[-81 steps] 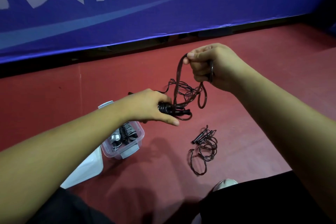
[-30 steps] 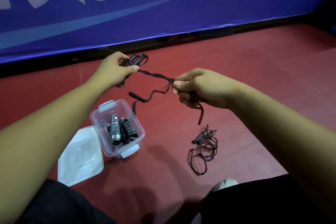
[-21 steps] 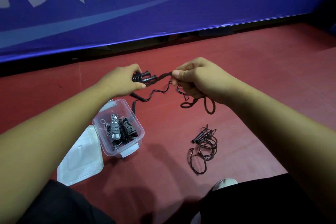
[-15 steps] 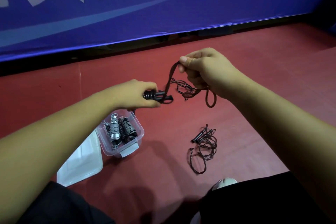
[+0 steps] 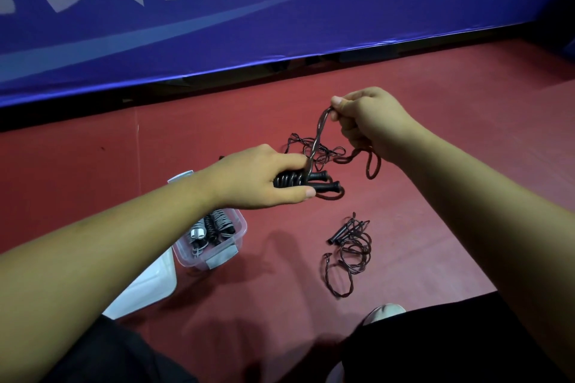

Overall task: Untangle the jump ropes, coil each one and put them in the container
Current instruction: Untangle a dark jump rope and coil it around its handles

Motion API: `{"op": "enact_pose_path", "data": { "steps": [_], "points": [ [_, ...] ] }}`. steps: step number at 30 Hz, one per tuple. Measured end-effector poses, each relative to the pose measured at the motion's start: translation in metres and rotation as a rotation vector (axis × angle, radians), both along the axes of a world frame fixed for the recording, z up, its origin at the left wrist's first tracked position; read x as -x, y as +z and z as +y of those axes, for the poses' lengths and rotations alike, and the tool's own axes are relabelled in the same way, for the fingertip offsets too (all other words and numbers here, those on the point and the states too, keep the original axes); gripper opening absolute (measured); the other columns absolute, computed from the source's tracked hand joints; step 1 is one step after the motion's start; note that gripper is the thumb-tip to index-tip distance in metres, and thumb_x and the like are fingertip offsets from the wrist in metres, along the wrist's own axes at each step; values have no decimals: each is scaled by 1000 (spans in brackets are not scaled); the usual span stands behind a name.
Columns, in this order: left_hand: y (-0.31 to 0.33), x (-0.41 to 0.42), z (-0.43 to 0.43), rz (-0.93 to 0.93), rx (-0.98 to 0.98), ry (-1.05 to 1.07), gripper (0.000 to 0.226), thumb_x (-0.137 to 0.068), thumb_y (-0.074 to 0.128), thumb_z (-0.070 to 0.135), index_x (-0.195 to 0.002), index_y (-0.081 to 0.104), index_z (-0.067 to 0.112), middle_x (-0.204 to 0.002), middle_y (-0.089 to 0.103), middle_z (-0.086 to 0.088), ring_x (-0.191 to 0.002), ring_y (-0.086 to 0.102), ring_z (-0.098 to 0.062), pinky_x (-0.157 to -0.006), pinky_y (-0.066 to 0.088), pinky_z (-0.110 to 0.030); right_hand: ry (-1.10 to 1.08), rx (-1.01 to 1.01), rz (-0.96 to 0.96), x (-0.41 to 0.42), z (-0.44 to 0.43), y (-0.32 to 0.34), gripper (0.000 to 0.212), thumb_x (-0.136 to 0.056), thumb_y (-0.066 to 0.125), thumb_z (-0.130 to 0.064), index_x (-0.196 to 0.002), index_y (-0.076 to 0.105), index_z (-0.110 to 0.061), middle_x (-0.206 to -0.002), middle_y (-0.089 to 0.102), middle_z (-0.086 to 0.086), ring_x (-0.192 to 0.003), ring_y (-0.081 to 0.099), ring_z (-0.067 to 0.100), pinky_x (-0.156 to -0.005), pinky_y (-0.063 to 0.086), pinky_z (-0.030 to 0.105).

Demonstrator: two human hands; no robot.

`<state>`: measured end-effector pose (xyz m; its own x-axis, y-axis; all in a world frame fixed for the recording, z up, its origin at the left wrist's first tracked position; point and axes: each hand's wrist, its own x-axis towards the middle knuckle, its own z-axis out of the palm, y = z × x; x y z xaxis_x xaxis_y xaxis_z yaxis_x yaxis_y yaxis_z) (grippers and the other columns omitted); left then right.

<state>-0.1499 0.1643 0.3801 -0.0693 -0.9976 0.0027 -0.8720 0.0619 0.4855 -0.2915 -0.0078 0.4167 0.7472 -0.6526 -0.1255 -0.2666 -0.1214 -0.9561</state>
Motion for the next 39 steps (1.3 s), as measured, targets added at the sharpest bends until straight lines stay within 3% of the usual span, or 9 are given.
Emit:
{"op": "enact_pose_path", "data": {
  "steps": [4, 6, 9, 12, 14, 18, 26, 32, 39],
  "points": [
    [5, 9, 2, 278, 112, 34, 16, -92, 61, 46, -94, 56, 31, -68, 64, 2, -53, 60, -12, -53, 49, -31, -7, 50, 131, 1, -4, -16, 31, -103, 51, -20, -76, 57, -7, -53, 33, -1, -46, 26, 14, -45, 22, 26],
    [8, 6, 1, 512, 144, 134, 32, -90, 66, 41, -116, 52, 28, -74, 70, -2, -53, 63, -20, -49, 51, -31, 27, 28, 214, 3, -5, -24, 27, -98, 52, -17, -73, 56, -8, -55, 36, 1, -47, 28, 14, -46, 23, 25],
    [14, -4, -1, 711, 186, 199, 55, -89, 65, 42, -139, 43, 50, -72, 66, -2, -53, 58, -20, -51, 49, -29, 141, -135, 300, 4, -1, -33, 25, -100, 44, -12, -78, 56, -8, -56, 34, -1, -47, 25, 12, -43, 19, 23],
    [17, -16, -5, 824, 189, 329, 39, -93, 64, 31, -130, 59, 41, -73, 65, -8, -52, 53, -24, -56, 46, -37, 229, -238, 312, 1, 5, -35, 32, -107, 38, -21, -84, 55, -7, -56, 29, -5, -48, 20, 9, -39, 17, 21],
    [18, -23, -8, 836, 201, 415, 28, -95, 64, 25, -121, 63, 32, -75, 66, -10, -49, 52, -23, -52, 47, -31, 275, -280, 296, 1, 9, -32, 34, -108, 36, -24, -86, 55, -6, -58, 26, -5, -49, 19, 9, -39, 16, 20],
    [15, -38, -12, 763, 204, 524, 23, -94, 66, 24, -116, 62, 24, -81, 66, -13, -48, 52, -19, -42, 46, -24, 313, -294, 239, 1, 16, -18, 35, -108, 38, -31, -95, 56, -4, -59, 26, -6, -48, 20, 8, -41, 18, 20],
    [2, -51, -19, 445, 169, 602, 35, -85, 76, 31, -115, 60, 24, -78, 69, 0, -48, 64, -14, -43, 45, -19, 354, -158, 246, 2, 48, 6, 20, -104, 46, -14, -98, 59, 0, -54, 36, -3, -45, 30, 10, -41, 23, 20],
    [-5, -56, -18, -3, 122, 622, 41, -84, 69, 51, -117, 52, 34, -97, 66, 2, -84, 65, -26, -81, 54, -41, 366, -24, 221, 3, 54, 12, 12, -98, 56, -7, -91, 63, 1, -56, 46, 0, -48, 44, 14, -47, 36, 25],
    [-14, -44, -18, -182, -41, 454, 40, -89, 62, 52, -122, 50, 33, -102, 67, -2, -89, 62, -26, -78, 52, -38, 385, 48, 183, 7, 53, 17, 17, -98, 57, -5, -87, 64, 5, -56, 50, 2, -48, 51, 16, -47, 42, 24]
  ]
}}
